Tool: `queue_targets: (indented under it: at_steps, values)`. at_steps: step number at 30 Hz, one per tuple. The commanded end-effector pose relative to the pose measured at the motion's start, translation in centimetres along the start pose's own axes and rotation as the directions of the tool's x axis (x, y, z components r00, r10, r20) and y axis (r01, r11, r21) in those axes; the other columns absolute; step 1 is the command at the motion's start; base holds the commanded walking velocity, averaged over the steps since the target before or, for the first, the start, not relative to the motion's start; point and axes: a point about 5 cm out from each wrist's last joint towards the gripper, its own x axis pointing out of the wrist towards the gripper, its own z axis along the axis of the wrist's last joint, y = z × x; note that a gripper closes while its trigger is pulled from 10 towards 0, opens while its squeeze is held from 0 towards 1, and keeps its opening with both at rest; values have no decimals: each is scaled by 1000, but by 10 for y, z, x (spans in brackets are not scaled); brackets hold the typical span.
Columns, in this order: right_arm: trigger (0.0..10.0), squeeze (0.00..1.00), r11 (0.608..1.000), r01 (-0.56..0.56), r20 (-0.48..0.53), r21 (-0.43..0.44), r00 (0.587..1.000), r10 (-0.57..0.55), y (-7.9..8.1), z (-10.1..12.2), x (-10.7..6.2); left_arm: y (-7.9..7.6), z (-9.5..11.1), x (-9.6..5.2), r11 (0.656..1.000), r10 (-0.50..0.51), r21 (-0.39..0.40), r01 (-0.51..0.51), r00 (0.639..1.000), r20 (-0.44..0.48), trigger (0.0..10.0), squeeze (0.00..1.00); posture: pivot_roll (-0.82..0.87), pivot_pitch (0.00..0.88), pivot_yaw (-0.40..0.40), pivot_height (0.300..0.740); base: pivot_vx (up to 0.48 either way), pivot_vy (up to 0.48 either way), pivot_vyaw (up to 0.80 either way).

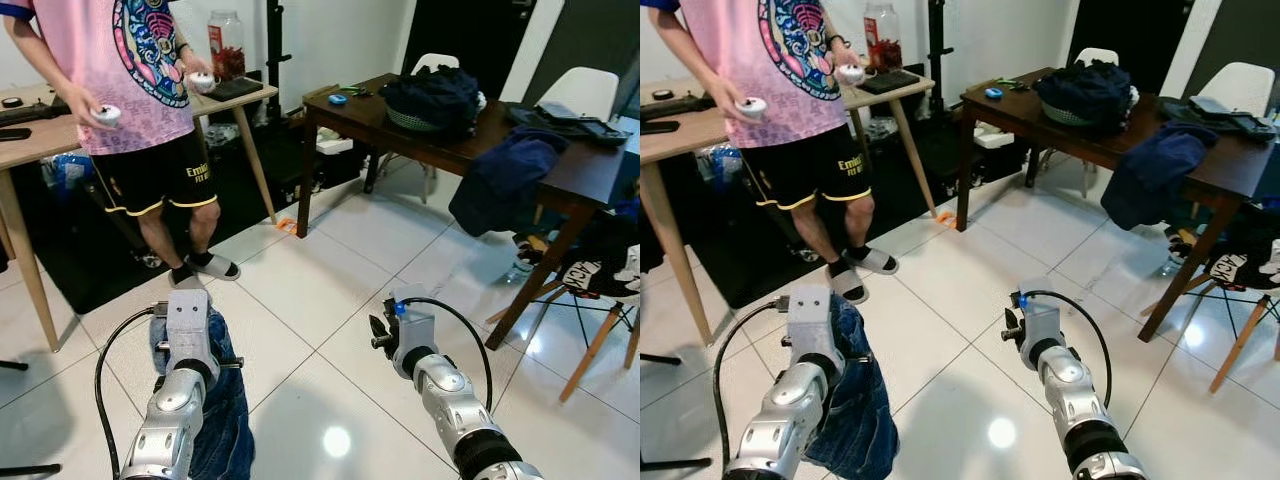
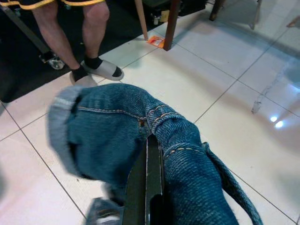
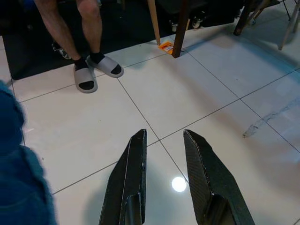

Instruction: Hang hanger

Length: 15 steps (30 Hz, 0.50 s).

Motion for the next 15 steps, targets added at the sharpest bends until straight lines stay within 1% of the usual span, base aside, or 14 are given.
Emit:
queue_targets:
  at_steps: [1,2,3,5,6,7,8,11,13,15]
  values:
    - [10000,0,1000,18,-46,20,999,-17,0,-10,-1,-6,-7,6,999,-11,-36,10,999,-30,10000,0,10,0,-69,740,0,0,0]
    - [10000,0,1000,23,-59,18,998,-21,0,-13,-1,-6,-14,8,999,-2,-44,0,998,-56,10000,0,9,0,-73,740,0,0,0]
    - [10000,0,1000,23,-59,18,998,-21,0,-13,-1,-6,-14,8,999,-2,-44,0,998,-56,10000,0,9,0,-73,740,0,0,0]
    - [10000,0,1000,25,-103,7,994,-24,2,-23,-2,-4,-31,11,998,32,-54,-38,993,-117,10000,0,6,0,-82,740,0,0,0]
    - [10000,0,1000,25,-103,7,994,-24,2,-23,-2,-4,-31,11,998,32,-54,-38,993,-117,10000,0,6,0,-82,740,0,0,0]
    - [10000,0,1000,17,-133,-8,991,-18,4,-30,-4,-5,-39,11,998,30,-48,-37,990,-140,10000,0,1,0,-94,740,0,0,0]
    - [10000,0,1000,17,-133,-8,991,-18,4,-30,-4,-5,-39,11,998,30,-48,-37,990,-140,10000,0,1,0,-94,740,0,0,0]
    - [10000,0,1000,-11,-173,-28,985,6,9,-42,-8,-5,-52,4,1000,18,-21,-22,986,-168,10000,0,-1,0,-114,740,0,0,0]
    - [10000,0,1000,-11,-173,-28,985,6,9,-42,-8,-5,-52,4,1000,18,-21,-22,986,-168,10000,0,-1,0,-114,740,0,0,0]
    - [10000,0,1000,-18,-183,-19,983,14,10,-47,-12,3,-62,-5,999,32,-8,-34,982,-187,10000,0,-15,0,-119,740,0,0,0]
